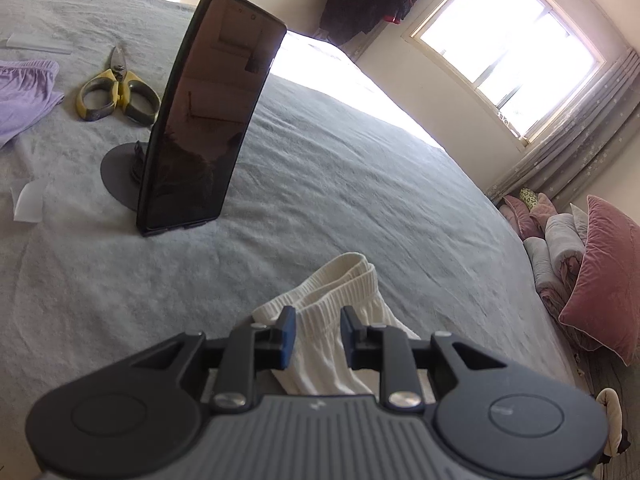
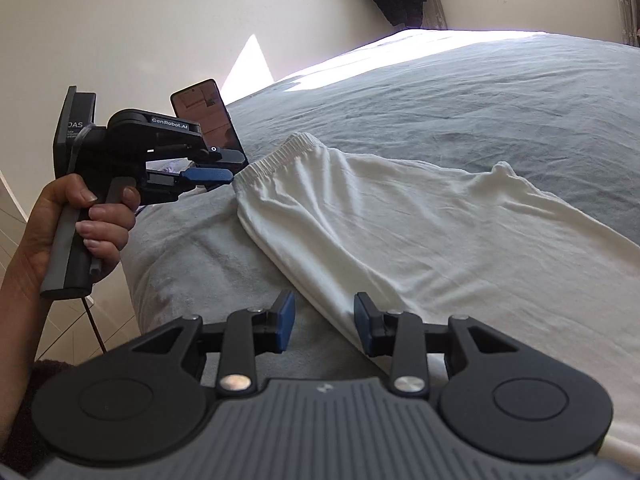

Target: Fold clothes

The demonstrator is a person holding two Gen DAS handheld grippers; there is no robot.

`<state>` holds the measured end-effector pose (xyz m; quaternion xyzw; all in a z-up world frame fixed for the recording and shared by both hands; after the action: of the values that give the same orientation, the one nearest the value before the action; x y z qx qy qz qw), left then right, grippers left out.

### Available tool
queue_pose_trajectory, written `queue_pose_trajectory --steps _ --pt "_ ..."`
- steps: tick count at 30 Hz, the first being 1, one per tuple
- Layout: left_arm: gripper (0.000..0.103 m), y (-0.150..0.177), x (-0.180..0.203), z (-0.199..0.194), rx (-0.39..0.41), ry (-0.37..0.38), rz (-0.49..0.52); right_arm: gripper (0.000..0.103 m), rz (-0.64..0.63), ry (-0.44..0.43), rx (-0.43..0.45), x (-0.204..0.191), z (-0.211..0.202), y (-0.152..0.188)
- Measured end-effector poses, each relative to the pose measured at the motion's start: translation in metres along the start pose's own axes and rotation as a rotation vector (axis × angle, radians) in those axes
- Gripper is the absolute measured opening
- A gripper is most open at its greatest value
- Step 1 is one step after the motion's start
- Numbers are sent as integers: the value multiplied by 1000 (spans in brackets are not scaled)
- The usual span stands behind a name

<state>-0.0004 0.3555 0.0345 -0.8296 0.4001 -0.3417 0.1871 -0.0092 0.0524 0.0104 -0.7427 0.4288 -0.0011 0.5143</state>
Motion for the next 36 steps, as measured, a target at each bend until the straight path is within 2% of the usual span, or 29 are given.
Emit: queue_pose_trajectory --steps 3,8,11,14,16,20,28,32,36 --pt "24 0 -1 4 -10 -23 -5 37 -9 27 14 -2 -2 0" --pt "23 3 4 10 -3 -86 42 37 -19 68 32 1 -11 1" --pt "23 6 8 14 -6 -133 93 37 -30 99 31 3 -16 3" --pt "18 12 15 18 0 -195 176 37 -43 120 12 4 -18 8" --pt "18 16 20 20 7 -244 241 37 -50 127 -12 6 -18 12" --pt "24 19 24 16 36 -277 281 37 -39 110 -26 6 -25 17" --pt "24 18 30 0 96 -190 265 37 -8 132 22 9 -56 18" --pt "24 16 31 -2 132 -116 226 37 10 94 16 8 -47 19" --pt "23 12 29 -3 121 -109 182 37 -39 83 8 2 -29 2"
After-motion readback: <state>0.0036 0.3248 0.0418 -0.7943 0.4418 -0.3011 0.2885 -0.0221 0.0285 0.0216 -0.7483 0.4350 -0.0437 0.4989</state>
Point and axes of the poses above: each gripper's, at about its wrist camera, not at the fingertips, and z roughly the way its jaws point, x to its right, y to its underside, the point moved 2 cm from there along z, roughly the way its jaws point, and after that the axes turned 13 degrees about -y, right-handed, at the moved point
